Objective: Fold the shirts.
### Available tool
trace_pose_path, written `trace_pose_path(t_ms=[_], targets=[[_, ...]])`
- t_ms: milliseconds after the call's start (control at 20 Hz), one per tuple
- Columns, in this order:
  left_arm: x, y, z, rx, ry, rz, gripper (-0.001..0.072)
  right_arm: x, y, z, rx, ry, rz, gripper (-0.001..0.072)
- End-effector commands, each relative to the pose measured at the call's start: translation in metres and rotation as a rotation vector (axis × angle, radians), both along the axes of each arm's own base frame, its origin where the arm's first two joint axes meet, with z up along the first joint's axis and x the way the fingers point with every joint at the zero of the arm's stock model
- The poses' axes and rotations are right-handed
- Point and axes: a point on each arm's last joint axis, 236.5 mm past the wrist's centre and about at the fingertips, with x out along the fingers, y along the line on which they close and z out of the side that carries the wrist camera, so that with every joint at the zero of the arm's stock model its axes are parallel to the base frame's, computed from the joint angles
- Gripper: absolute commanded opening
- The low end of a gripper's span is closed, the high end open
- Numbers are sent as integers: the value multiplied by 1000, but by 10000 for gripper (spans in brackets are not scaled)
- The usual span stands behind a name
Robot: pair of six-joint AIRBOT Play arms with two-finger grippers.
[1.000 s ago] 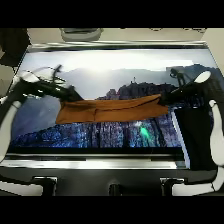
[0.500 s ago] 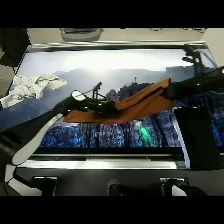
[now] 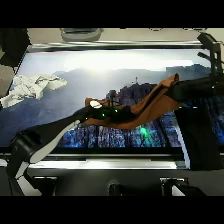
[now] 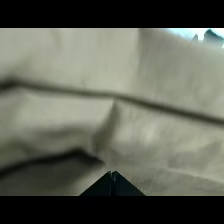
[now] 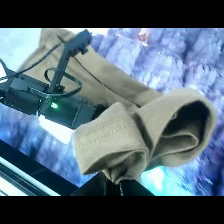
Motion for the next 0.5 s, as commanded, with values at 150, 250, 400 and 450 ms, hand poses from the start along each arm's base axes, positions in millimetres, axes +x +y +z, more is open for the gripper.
trace_pose_path(t_ms=[150,250,400,450], targets=[[33,145,53,195,-237,-141,34,51,97,-24,196,-9,141,50],[46,213,92,285,-326,-93,35,69,144,-38,261,-16,162,50],[53,308,150,390,-431,48,36,83,208,-77,359,57,177,50],[51,336,170,412,-461,106,36,89,225,-95,378,79,166,50]])
